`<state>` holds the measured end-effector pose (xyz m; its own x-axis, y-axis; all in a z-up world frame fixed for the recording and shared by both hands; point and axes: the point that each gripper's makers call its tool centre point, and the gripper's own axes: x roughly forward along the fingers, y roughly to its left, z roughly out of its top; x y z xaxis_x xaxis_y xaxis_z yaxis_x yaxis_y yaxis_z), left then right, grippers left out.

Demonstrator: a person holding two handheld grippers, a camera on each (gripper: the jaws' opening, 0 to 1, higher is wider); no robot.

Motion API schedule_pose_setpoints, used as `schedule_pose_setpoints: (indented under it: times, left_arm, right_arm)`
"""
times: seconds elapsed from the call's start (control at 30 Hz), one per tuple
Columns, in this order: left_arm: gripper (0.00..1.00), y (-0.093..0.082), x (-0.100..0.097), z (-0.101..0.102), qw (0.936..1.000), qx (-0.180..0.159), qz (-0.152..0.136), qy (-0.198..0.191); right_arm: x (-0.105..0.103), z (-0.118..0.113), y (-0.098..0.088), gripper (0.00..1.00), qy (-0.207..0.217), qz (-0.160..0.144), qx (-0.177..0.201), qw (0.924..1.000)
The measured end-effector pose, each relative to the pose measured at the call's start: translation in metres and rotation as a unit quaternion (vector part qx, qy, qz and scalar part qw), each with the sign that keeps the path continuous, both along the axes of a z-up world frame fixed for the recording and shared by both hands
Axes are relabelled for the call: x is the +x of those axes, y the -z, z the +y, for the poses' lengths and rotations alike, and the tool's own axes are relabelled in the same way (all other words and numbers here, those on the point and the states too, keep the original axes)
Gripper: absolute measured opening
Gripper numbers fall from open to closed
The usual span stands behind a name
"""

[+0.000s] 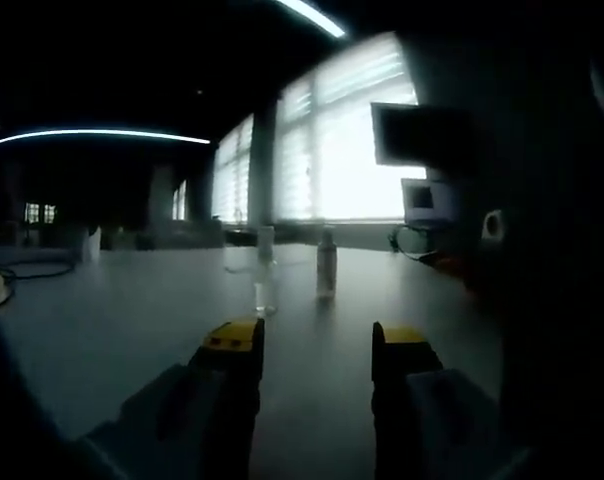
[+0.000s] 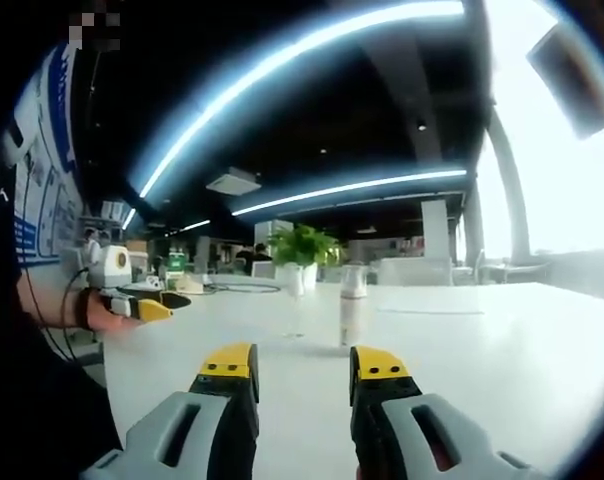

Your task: Clamp pump bottle remove cover press pump head put on cover

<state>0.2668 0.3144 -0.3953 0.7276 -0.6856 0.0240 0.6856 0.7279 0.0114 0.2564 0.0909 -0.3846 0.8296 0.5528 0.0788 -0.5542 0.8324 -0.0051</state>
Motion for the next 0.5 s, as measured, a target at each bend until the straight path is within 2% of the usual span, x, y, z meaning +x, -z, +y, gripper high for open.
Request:
schedule_pose_setpoints:
  times: [0.2, 0.33, 0.5]
  left_arm:
    - [0.34, -0.002, 0.001, 0.001, 0.9999, -0.010, 0.005, -0.002]
    - [0.34, -0.003, 0.006, 0.008, 0.9995, -0.029, 0.012, -0.003]
    - [0.34, -0.001, 0.010, 0.012, 0.9997, -0.024, 0.010, 0.000]
  right_arm:
    - [0.000, 0.000, 0.000, 0.31, 0.001, 0.000, -0.001, 1.0000]
    - [0.000, -0.001, 0.000, 0.30, 0.001, 0.000, -0.002, 1.0000]
    - [0.000, 0.000, 0.001, 0.30, 0.001, 0.000, -0.004, 1.0000]
